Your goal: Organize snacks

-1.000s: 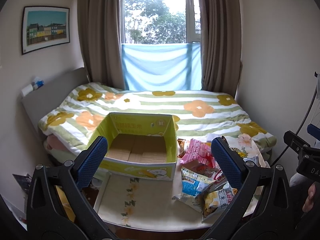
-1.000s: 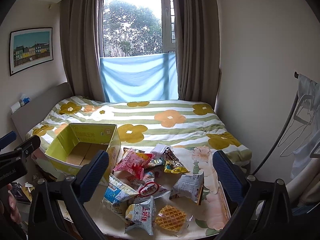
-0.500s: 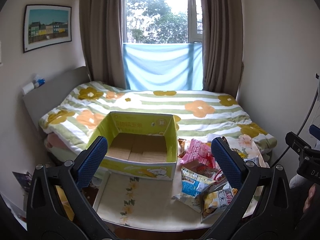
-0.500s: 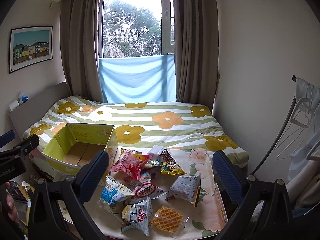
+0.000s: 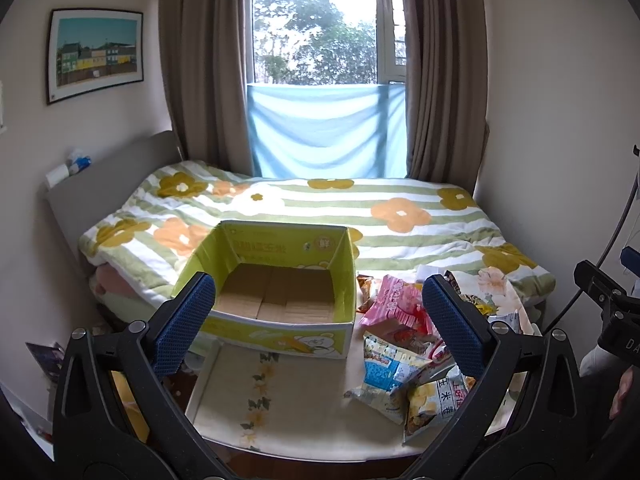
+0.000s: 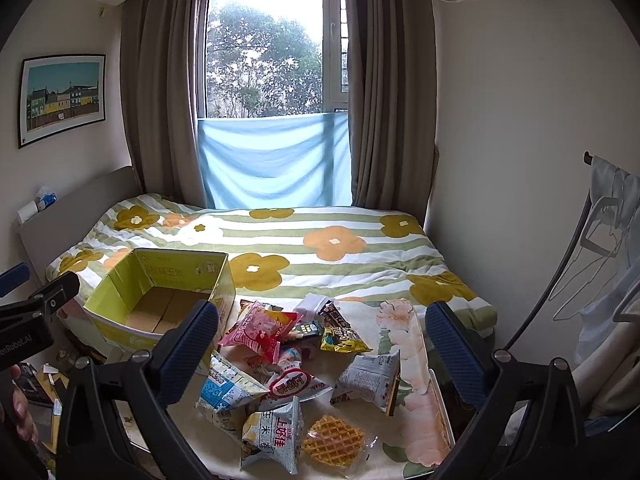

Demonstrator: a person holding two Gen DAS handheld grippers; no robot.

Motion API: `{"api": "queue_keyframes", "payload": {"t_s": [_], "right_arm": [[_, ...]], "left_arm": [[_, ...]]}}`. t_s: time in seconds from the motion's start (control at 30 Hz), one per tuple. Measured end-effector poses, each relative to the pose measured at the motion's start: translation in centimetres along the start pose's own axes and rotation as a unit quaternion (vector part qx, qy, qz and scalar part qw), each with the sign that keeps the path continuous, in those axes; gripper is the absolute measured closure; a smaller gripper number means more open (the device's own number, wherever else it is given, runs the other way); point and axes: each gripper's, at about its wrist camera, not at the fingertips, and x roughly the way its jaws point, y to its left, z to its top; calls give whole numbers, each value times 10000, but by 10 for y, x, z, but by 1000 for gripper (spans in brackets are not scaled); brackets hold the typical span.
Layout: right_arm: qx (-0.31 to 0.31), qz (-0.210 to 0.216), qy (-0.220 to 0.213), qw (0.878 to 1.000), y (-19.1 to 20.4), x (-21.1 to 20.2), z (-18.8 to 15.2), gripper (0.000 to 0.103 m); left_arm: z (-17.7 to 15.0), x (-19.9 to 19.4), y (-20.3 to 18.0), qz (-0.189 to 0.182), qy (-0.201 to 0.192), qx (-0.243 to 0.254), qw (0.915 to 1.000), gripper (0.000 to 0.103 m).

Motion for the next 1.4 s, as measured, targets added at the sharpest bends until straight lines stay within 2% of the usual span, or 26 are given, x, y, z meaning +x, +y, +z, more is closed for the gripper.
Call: {"api": "queue_keyframes", "payload": {"t_s": [0.83, 1.17, 1.4], "right_arm": [[-18, 48, 37, 10000, 2, 1, 0, 0], [-27, 18, 122, 9999, -5, 1, -7, 0], [-104, 336, 557, 9978, -22, 23, -20, 0]], "left_arm": [[-7, 5, -1, -58, 123, -29, 9999, 0], [-9, 10, -17, -36, 360, 164, 9992, 0], [-19, 32, -37, -97, 837, 254, 9961, 0]]}}
